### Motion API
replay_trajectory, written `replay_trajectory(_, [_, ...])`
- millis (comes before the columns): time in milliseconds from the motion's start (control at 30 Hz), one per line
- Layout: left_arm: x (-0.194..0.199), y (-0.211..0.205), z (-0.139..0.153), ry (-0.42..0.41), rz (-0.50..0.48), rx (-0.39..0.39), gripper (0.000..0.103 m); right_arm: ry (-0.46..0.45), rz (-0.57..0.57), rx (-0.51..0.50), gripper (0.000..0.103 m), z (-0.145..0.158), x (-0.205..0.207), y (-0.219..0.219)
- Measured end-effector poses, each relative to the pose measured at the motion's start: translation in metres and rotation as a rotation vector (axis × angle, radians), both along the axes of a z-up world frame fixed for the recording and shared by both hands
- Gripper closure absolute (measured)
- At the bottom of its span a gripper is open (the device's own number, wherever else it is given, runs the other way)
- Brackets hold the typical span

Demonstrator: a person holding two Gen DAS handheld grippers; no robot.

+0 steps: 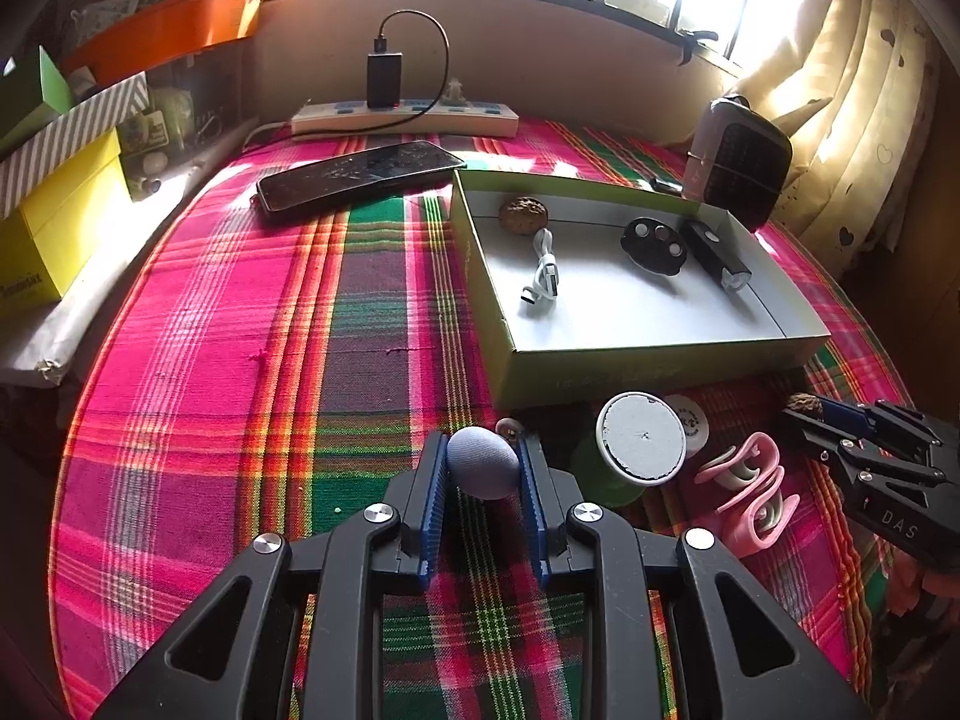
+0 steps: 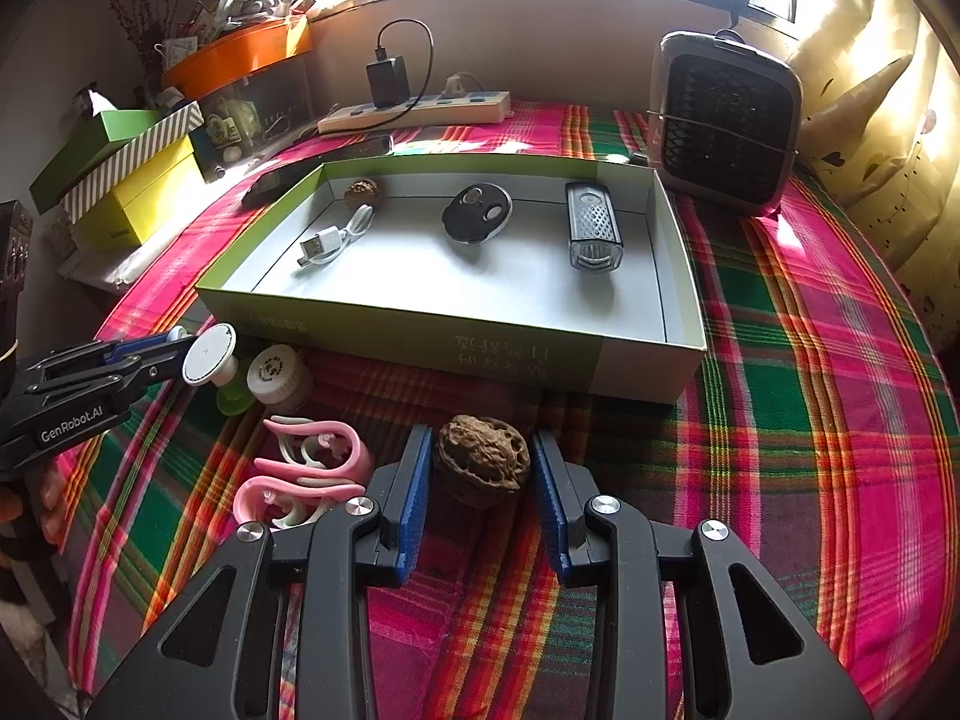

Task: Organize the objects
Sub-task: 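Lift the white egg with the left tool while the right tool lifts the walnut, then carry the egg in the left tool while the right tool carries the walnut over the box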

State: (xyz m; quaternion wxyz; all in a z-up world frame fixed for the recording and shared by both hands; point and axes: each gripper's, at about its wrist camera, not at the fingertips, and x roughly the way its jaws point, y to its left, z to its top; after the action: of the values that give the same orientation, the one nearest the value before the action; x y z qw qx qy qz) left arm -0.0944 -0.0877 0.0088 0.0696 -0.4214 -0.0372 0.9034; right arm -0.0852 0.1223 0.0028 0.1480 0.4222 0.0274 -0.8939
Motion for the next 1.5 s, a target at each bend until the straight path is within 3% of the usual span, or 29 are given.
replay_trajectory(933, [0.027,-0.007,0.034,0.086,-0.011,0.015,0.082,0.072,-0.016,-0.012,0.069,0.028,0.02,0.0])
replay_trajectory(1500, [0.014,0.008,0.048,0.107,-0.053,0.04,0.082,0.113,-0.026,-0.011,0.069,0.044,0.011,0.005])
